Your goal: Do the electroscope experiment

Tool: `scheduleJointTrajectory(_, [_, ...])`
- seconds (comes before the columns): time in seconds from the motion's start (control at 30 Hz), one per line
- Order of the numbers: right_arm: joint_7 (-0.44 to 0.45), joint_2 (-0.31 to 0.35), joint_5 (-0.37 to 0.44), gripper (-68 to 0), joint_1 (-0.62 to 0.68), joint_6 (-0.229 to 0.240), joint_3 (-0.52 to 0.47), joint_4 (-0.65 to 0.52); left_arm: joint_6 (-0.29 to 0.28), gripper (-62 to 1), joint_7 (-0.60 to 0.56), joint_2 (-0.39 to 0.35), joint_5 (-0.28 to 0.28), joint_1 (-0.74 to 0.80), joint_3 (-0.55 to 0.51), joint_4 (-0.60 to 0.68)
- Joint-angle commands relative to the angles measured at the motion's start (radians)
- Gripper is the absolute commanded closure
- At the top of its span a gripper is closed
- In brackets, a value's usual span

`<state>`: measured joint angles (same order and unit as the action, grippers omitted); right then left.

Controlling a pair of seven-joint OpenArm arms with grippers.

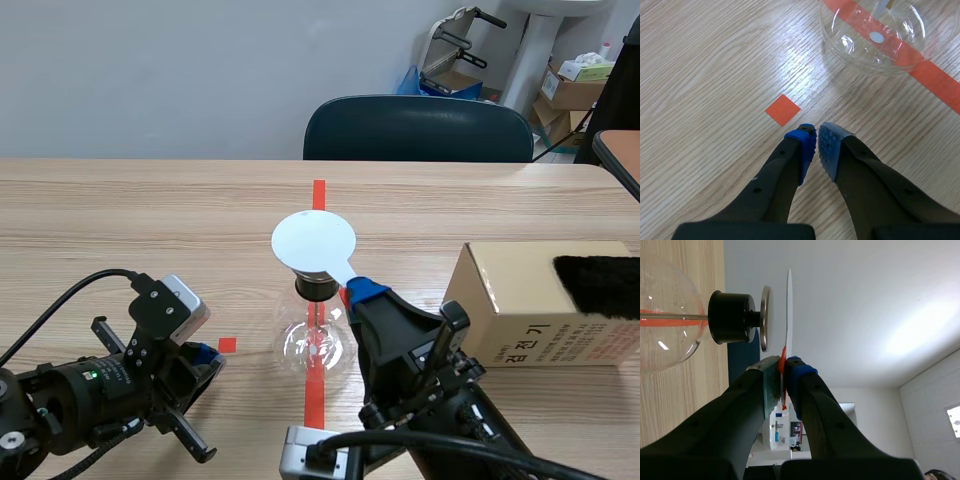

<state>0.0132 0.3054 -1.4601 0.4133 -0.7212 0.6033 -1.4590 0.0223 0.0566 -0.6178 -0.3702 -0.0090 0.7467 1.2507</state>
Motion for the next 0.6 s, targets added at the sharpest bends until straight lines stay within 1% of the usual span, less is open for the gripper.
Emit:
scheduleJointTrajectory(0.0, [-0.016,0.008,-0.001,-0.8,-0.009,-0.011,-0.009,-0.023,-0.006,-6.6,-0.006,0.005,-0.003,-0.005,-0.007,0.018])
scheduleJointTrajectory(0.07, [-0.039,0.008,-0.001,-0.8,-0.008,-0.011,-0.009,-0.023,-0.006,-6.6,-0.006,0.005,-0.003,-0.005,-0.007,0.018])
scheduleJointTrajectory(0.2, [-0.111,0.008,-0.001,-0.8,-0.008,-0.011,-0.009,-0.023,-0.006,-6.6,-0.006,0.005,-0.003,-0.005,-0.007,0.018])
scheduleJointTrajectory(0.43, [-0.304,0.008,-0.001,-0.8,-0.008,-0.011,-0.009,-0.023,-0.006,-6.6,-0.006,0.005,-0.003,-0.005,-0.007,0.018])
scheduleJointTrajectory(0.57, [-0.394,0.008,-0.001,-0.8,-0.009,-0.011,-0.009,-0.023,-0.006,-6.6,-0.006,0.005,-0.003,-0.005,-0.007,0.018])
